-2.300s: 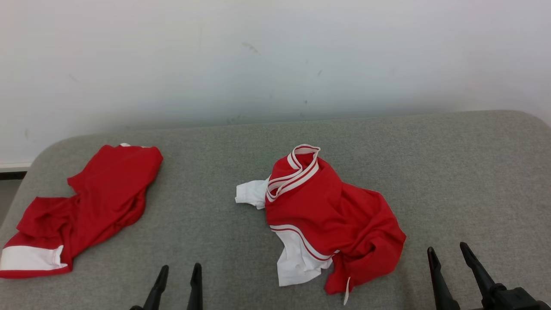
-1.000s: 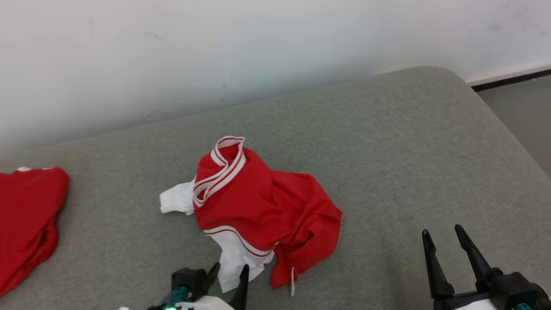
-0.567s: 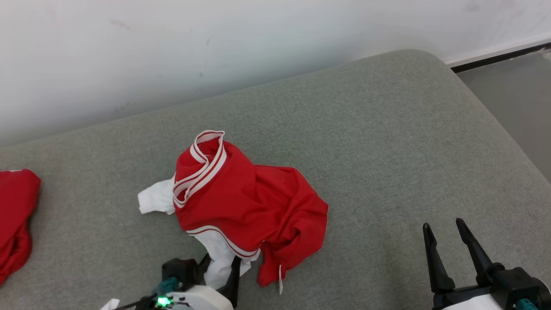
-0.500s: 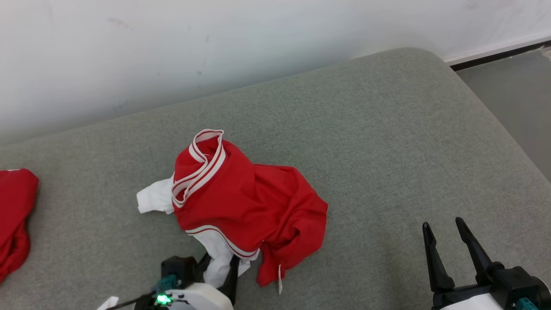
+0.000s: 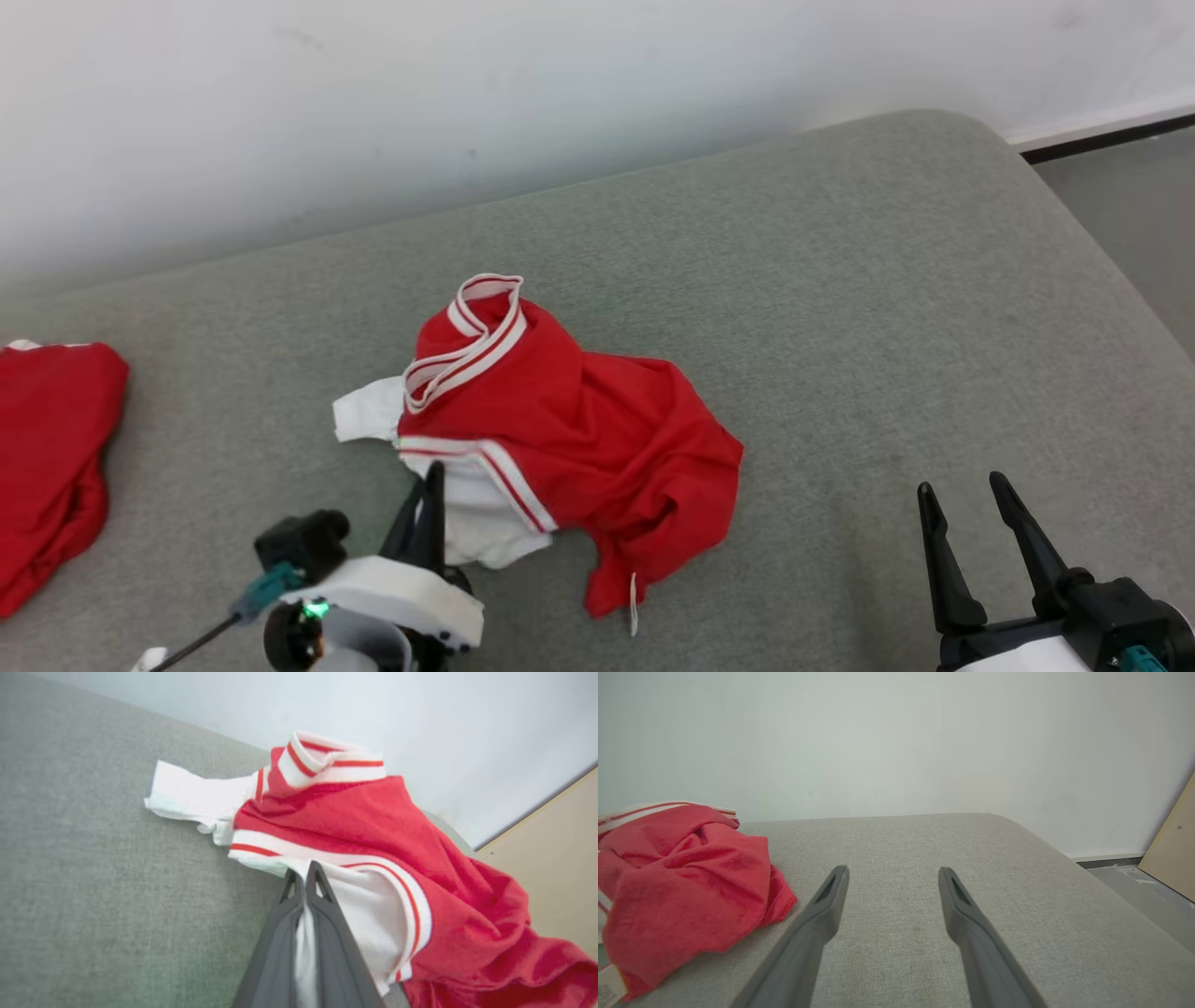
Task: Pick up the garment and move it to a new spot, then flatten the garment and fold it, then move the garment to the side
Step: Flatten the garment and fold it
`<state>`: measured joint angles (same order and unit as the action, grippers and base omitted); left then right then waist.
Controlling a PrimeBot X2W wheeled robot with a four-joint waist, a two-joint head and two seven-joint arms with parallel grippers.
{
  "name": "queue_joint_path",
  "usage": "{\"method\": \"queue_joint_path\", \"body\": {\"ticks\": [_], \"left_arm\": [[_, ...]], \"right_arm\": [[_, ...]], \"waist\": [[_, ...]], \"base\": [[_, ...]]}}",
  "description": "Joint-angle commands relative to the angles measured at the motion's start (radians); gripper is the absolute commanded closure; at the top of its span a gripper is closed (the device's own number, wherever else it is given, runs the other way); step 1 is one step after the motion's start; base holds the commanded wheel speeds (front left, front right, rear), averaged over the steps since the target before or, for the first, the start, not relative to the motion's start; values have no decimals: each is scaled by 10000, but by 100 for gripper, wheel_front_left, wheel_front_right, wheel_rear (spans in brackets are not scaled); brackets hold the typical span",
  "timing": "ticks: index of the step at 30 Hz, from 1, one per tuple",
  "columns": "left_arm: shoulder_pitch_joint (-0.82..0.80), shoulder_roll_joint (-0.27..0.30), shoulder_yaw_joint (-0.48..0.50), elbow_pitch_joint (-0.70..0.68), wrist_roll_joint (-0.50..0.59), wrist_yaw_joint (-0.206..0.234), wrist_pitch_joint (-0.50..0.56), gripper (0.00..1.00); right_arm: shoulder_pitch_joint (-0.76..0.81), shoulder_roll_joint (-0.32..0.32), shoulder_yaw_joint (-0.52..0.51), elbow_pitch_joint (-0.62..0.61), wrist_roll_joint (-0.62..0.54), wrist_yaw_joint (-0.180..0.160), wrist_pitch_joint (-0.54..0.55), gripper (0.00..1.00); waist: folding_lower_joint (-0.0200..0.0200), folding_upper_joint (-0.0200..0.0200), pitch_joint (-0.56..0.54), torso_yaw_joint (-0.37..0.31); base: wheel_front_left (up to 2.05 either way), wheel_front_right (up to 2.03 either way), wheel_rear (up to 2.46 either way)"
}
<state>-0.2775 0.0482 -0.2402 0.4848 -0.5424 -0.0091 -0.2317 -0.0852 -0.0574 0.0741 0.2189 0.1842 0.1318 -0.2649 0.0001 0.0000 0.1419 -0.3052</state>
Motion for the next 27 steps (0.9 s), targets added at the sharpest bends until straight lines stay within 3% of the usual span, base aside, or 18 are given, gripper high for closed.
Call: {"method": "queue_joint_path", "body": {"ticks": [1, 6, 13, 27], "left_arm": [[-107, 71, 152, -292, -218, -37, -116, 100], [-261, 428, 524, -1501, -541, -31, 247, 100], [-681, 1401, 747, -3561, -695, 135, 1715, 100], [-2277, 3476, 1885, -6449, -1433, 540, 4708, 100]], "right_arm": [[45, 3, 23, 11, 14, -22, 9, 0], [108, 7, 33, 68, -12, -22, 9, 0], [206, 11, 136, 161, -40, -22, 9, 0], [290, 49, 415, 242, 160, -22, 9, 0]], "waist": [[-1, 0, -93, 198], [-1, 0, -294, 572], [-1, 0, -602, 889], [-1, 0, -826, 848]], "base": [[0, 0, 0], [0, 0, 0], [0, 0, 0], [0, 0, 0]]}}
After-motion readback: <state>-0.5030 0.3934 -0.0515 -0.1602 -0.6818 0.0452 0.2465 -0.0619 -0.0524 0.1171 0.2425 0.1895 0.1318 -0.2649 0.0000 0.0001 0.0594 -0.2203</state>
